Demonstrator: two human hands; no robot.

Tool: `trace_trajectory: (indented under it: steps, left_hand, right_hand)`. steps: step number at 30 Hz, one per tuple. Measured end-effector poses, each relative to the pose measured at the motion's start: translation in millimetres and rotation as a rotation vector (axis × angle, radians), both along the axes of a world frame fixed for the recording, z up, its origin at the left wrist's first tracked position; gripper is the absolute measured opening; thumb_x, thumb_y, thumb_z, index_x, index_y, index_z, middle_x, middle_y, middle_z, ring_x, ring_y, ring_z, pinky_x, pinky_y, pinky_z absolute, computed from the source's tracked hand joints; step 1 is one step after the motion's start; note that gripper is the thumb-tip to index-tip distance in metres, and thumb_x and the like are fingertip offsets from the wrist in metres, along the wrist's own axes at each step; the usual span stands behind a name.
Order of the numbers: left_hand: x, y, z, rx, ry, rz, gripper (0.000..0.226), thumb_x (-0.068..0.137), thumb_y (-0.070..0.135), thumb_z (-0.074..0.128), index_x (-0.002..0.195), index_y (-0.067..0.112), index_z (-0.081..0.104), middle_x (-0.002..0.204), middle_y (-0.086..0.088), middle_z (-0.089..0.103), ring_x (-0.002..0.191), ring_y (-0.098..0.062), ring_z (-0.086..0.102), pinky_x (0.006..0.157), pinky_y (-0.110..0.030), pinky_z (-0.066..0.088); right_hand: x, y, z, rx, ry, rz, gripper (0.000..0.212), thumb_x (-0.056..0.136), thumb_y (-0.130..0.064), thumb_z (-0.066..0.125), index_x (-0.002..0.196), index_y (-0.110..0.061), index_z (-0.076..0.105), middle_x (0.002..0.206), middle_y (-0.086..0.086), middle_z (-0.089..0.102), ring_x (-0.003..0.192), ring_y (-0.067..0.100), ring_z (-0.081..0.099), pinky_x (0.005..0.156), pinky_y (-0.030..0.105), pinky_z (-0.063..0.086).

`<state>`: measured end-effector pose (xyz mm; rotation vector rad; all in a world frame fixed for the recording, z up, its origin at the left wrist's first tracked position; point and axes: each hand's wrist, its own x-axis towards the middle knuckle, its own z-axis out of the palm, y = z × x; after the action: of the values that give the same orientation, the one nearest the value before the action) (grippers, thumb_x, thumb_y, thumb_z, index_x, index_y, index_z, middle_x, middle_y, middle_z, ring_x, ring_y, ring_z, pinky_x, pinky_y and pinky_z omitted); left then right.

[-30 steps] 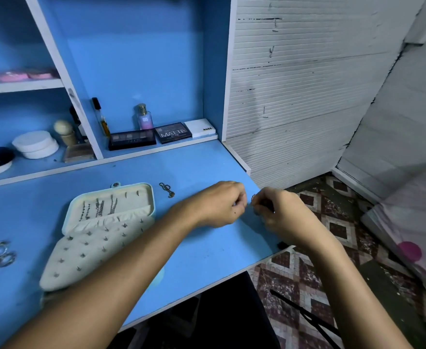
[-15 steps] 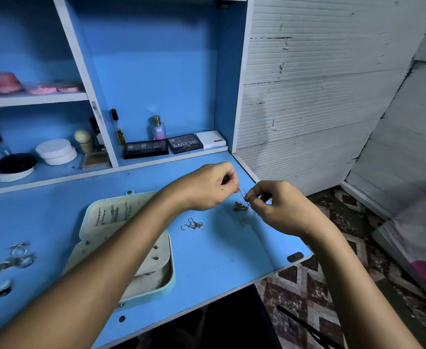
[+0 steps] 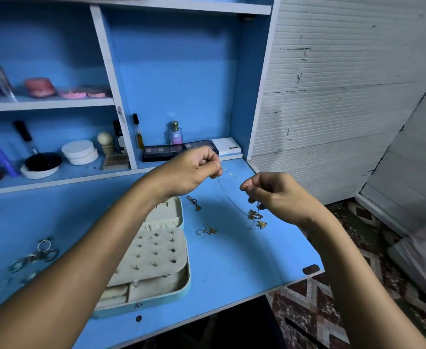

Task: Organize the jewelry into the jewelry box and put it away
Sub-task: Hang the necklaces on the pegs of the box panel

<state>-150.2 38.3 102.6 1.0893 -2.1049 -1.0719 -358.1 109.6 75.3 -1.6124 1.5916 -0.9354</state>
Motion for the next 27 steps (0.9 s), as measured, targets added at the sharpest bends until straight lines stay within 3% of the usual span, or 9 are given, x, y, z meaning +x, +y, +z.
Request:
trace_trajectory:
  steps: [2, 5, 11, 16, 20, 24, 27]
  left_hand:
    - [9.2, -2.5, 2.0, 0.0, 0.022, 0.031, 0.013, 0.097, 0.016, 0.054, 0.085, 0.022, 0.058, 0.082, 0.011, 0.067, 0.073, 0.003, 0.057, 0.07, -0.018, 0.041]
    - [25.2, -5.6, 4.9, -0.001, 0.025, 0.076, 0.01, 0.09, 0.018, 0.063, 0.083, 0.023, 0.059, 0.076, 0.01, 0.066, 0.071, -0.003, 0.056, 0.069, -0.021, 0.042]
    - [48.6, -1.4, 8.3, 0.1, -0.114, 0.017, 0.021, 0.095, 0.015, 0.056, 0.107, 0.029, 0.068, 0.076, 0.01, 0.06, 0.077, -0.003, 0.055, 0.068, -0.019, 0.039]
    - [57.6, 7.9, 11.6, 0.085, -0.205, -0.078, 0.025, 0.092, 0.019, 0.068, 0.117, 0.025, 0.067, 0.097, 0.005, 0.068, 0.097, -0.01, 0.064, 0.09, -0.018, 0.045]
    - [60.5, 9.5, 13.3, -0.028, -0.151, -0.043, 0.015, 0.088, 0.027, 0.073, 0.102, 0.032, 0.072, 0.099, 0.019, 0.073, 0.102, 0.004, 0.064, 0.094, -0.015, 0.046]
    - [62.3, 10.4, 15.9, -0.133, -0.12, 0.055, 0.012, 0.087, 0.026, 0.074, 0.097, 0.021, 0.077, 0.091, 0.015, 0.074, 0.087, 0.017, 0.06, 0.075, 0.003, 0.038]
    - [64.5, 9.4, 15.4, -0.168, -0.094, 0.088, 0.007, 0.089, 0.024, 0.071, 0.093, 0.018, 0.074, 0.089, 0.011, 0.072, 0.082, 0.014, 0.059, 0.077, -0.001, 0.039]
  right_hand:
    - [2.4, -3.9, 2.6, -0.022, -0.021, 0.015, 0.013, 0.099, -0.02, 0.059, 0.097, -0.021, 0.072, 0.093, 0.005, 0.073, 0.087, 0.026, 0.068, 0.078, 0.043, 0.056]
    - [10.1, -11.8, 9.4, -0.083, -0.078, 0.04, 0.011, 0.099, -0.015, 0.06, 0.105, -0.017, 0.069, 0.082, -0.004, 0.069, 0.07, 0.01, 0.069, 0.072, 0.03, 0.052]
    - [31.4, -31.1, 26.8, -0.158, -0.111, 0.152, 0.016, 0.095, -0.013, 0.066, 0.101, -0.021, 0.053, 0.07, -0.008, 0.069, 0.062, 0.01, 0.061, 0.066, 0.024, 0.046]
    - [53.2, -42.2, 42.1, -0.169, -0.043, 0.291, 0.018, 0.093, -0.012, 0.068, 0.094, -0.019, 0.051, 0.071, -0.007, 0.07, 0.062, 0.012, 0.059, 0.069, 0.027, 0.048]
    - [63.5, -47.9, 49.3, -0.165, 0.018, 0.355, 0.017, 0.093, -0.012, 0.068, 0.092, -0.018, 0.051, 0.073, -0.006, 0.072, 0.062, 0.012, 0.06, 0.069, 0.028, 0.049]
    - [68.7, -49.1, 56.1, -0.167, 0.039, 0.379, 0.018, 0.094, -0.009, 0.067, 0.09, -0.016, 0.05, 0.067, -0.007, 0.07, 0.059, 0.01, 0.06, 0.063, 0.021, 0.048]
    - [69.2, -49.5, 57.0, -0.169, 0.044, 0.372, 0.016, 0.093, -0.012, 0.068, 0.091, -0.017, 0.053, 0.068, -0.007, 0.07, 0.059, 0.009, 0.061, 0.063, 0.02, 0.049]
